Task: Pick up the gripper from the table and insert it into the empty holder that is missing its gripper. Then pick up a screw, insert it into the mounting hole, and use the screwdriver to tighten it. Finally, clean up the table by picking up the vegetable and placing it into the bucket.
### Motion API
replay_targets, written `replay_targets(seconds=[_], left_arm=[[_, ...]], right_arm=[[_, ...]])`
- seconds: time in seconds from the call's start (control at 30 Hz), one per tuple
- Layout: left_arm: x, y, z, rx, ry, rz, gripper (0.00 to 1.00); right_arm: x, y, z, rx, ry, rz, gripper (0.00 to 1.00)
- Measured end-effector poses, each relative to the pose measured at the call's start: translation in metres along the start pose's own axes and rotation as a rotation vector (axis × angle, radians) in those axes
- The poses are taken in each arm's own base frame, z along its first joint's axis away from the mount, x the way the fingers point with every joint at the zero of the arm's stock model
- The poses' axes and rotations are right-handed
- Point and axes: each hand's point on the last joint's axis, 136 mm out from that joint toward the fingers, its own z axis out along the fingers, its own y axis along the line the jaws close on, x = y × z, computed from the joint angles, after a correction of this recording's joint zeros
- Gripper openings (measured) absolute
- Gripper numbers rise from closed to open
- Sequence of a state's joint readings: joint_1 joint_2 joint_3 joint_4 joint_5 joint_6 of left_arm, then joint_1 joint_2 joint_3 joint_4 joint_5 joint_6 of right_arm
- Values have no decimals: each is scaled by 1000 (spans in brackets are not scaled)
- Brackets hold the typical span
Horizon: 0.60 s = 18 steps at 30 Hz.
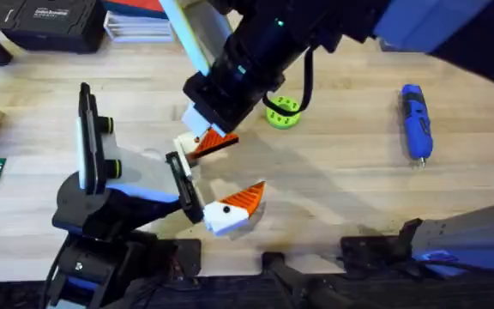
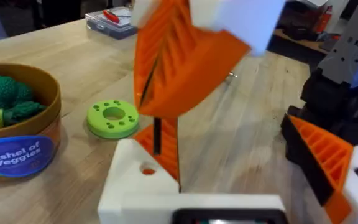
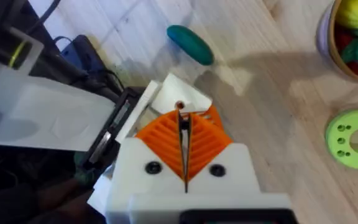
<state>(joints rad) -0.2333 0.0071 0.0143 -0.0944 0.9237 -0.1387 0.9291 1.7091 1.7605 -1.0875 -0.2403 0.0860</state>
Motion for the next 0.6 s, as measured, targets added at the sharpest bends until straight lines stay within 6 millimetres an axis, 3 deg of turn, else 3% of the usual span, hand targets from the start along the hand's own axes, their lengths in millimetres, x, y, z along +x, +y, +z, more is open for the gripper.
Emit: replay_targets(seconds=[0.6], left_arm=[[0,0,0,0,0,0,986]], right_arm=[[-3,-3,6,7,-1,0,6]])
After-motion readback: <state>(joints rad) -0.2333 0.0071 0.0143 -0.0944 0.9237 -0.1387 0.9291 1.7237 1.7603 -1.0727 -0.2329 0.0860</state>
